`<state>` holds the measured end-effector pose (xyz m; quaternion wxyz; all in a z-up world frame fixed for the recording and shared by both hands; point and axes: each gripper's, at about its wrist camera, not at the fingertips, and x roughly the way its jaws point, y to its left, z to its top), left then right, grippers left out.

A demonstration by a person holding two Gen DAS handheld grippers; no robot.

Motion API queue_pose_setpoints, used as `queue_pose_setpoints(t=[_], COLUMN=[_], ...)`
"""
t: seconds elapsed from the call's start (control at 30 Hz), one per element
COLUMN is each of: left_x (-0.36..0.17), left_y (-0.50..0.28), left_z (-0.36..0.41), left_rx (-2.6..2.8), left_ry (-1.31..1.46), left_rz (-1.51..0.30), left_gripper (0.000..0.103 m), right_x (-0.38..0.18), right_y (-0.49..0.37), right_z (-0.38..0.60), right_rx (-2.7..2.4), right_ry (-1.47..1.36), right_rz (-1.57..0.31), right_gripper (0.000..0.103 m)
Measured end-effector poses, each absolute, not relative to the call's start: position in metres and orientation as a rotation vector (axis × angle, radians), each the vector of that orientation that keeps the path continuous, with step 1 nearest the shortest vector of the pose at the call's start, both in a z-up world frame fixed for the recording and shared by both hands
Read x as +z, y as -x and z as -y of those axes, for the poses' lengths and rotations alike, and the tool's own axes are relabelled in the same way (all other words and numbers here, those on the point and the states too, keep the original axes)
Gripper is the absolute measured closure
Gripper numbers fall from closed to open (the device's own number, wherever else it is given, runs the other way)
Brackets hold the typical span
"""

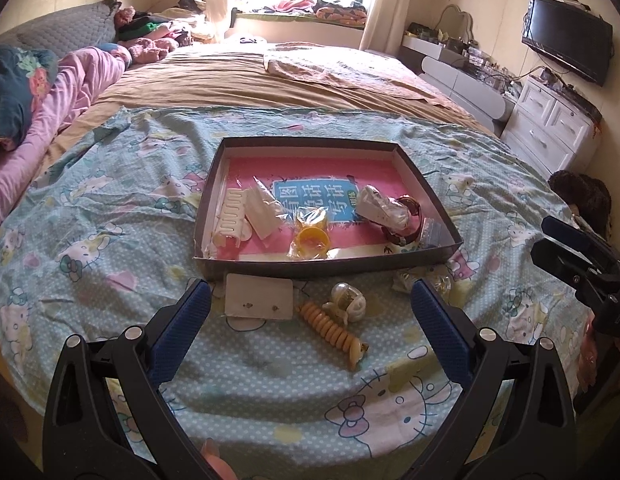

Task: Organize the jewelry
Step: 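Withdraw both open grippers from the tray toward the remaining jewelry, then grasp the orange coiled spiral with the left gripper while the right grasps the clear gold-item bag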

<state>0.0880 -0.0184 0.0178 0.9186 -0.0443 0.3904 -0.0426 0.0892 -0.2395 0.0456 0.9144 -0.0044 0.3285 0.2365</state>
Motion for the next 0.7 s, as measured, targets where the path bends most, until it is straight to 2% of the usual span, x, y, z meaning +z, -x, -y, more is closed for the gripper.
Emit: queue_pose_setpoints(t=[0.7], left_x=[-0.052], left_y=[-0.101], left_z=[0.041], left_rx=[-0.144], left_ry=[0.096], left_rz=[-0.978], left_gripper=[0.010], right_x=[-0.007], right_y=[-0.111], right_z=[0.246], right_rx=[0.463], right_ry=[0.023], right_rz=[-0.786], right_gripper=[0.011])
